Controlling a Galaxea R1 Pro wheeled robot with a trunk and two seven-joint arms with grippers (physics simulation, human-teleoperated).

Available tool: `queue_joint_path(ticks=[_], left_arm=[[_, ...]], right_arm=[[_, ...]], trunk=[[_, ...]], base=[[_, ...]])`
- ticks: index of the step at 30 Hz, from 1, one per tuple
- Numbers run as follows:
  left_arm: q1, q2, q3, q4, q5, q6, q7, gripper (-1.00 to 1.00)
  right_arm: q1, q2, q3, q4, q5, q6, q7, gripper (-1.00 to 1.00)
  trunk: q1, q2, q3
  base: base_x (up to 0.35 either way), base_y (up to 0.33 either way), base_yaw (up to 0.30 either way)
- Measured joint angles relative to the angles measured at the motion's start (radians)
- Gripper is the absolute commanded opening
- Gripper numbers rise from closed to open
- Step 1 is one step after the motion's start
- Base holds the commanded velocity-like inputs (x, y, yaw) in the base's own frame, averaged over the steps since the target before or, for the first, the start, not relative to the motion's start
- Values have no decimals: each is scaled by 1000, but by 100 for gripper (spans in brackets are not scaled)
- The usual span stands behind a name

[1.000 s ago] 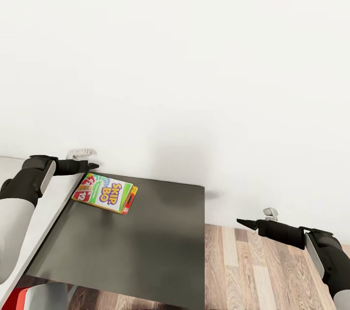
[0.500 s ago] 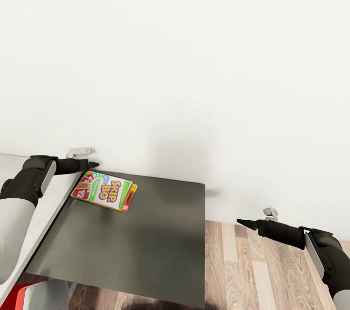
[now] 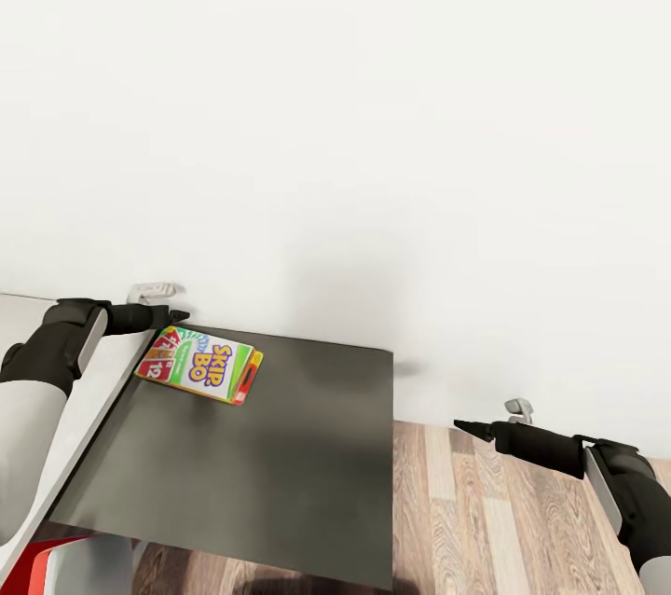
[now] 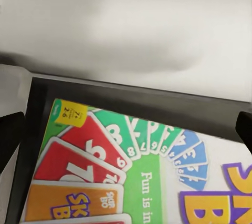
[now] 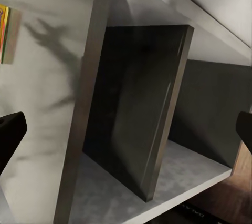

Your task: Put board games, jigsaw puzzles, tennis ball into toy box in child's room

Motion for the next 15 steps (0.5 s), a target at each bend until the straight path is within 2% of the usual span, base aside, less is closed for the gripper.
queue_joint_path(ticks=[15], left_arm=[[0,3,3,1,0,-3,0,100]], right_arm=[[0,0,0,0,0,-2,0,100]], trunk=[[0,0,-5]], base=[[0,0,0]])
